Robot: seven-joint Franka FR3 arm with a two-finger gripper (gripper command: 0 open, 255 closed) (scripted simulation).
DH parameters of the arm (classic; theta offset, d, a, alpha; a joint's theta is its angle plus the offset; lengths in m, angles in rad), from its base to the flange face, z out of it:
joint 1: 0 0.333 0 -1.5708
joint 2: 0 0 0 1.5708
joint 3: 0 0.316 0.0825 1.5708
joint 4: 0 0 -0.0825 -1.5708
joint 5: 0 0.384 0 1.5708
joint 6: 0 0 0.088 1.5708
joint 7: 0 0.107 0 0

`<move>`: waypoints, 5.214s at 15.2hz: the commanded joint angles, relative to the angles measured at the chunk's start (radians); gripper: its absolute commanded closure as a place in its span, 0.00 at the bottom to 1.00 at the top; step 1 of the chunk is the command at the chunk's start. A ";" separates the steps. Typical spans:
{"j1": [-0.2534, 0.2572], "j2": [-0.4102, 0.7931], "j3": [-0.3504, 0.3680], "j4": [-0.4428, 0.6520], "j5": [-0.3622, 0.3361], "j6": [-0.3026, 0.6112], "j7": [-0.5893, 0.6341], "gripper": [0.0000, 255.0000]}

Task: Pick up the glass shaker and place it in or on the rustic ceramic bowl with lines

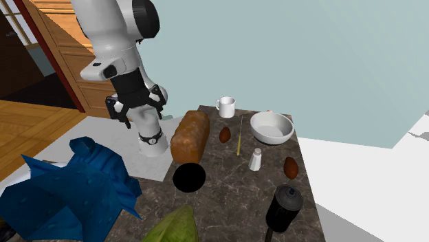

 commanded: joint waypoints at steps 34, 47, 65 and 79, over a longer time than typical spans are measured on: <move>0.153 0.995 0.677 0.452 -0.268 0.347 0.902 0.00; 0.191 1.106 0.655 0.451 -0.351 0.422 0.971 0.00; 0.184 1.077 0.664 0.472 -0.326 0.379 0.952 1.00; 0.170 1.000 0.682 0.577 -0.261 0.216 0.899 1.00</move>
